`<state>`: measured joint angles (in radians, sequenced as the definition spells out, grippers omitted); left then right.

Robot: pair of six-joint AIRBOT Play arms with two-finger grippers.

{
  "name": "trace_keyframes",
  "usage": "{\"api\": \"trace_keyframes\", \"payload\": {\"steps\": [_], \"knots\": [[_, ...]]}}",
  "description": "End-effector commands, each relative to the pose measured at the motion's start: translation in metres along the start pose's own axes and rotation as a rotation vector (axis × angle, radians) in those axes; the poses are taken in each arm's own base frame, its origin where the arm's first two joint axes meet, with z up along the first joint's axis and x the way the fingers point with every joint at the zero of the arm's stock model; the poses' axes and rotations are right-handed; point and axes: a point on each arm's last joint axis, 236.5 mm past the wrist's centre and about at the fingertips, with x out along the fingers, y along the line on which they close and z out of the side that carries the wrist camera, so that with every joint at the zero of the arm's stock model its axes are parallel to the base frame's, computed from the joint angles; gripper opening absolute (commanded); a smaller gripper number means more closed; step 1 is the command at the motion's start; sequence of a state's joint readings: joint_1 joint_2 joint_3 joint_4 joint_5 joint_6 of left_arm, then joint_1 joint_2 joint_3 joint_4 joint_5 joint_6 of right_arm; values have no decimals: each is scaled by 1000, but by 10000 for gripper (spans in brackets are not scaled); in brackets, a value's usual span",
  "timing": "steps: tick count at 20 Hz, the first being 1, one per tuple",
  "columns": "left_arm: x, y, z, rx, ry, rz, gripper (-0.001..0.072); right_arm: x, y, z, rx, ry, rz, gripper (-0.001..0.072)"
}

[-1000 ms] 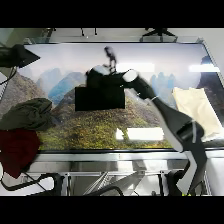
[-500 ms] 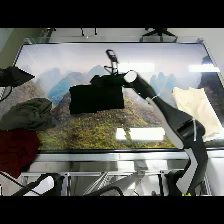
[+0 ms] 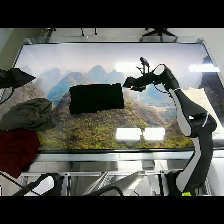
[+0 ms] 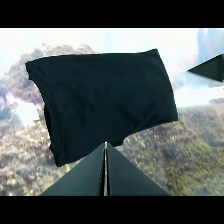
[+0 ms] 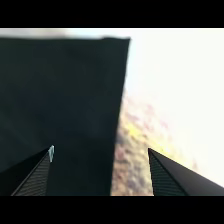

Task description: Fold the shirts.

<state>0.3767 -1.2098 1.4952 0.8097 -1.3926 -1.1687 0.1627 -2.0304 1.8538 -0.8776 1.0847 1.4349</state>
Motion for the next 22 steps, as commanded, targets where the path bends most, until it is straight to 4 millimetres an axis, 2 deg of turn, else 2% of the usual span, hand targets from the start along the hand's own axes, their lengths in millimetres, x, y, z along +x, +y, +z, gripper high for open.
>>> {"api": "trace_keyframes", "payload": {"steps": [1,4,6,8,9,10,12,14,16,17,19,22], "knots": [[0,1,2,11,-8,4,16,36,-9,-24,51,84,18,663],[0,1,2,19,-7,4,16,62,16,-37,19,98,51,657],[0,1,1,19,-6,4,16,72,32,-39,-7,83,55,574],[0,1,1,19,-5,3,16,77,42,-40,-17,75,64,570],[0,1,0,19,-2,2,16,77,47,-40,-10,73,81,450],[0,0,-1,19,2,1,16,76,53,-39,-13,69,104,203],[0,-1,-4,19,15,-5,16,61,71,-29,-45,38,143,15],[0,-2,-6,19,24,-9,16,21,89,-3,-103,-52,135,17],[0,-2,-6,18,23,-8,16,-41,95,38,-130,-196,79,16],[0,-2,-6,18,24,-8,16,-80,93,60,-112,-273,46,16],[0,-2,-6,18,24,-9,16,-161,76,94,-52,-424,-38,16],[0,-4,-10,15,41,-17,16,-284,30,115,62,-628,-203,16]]}}
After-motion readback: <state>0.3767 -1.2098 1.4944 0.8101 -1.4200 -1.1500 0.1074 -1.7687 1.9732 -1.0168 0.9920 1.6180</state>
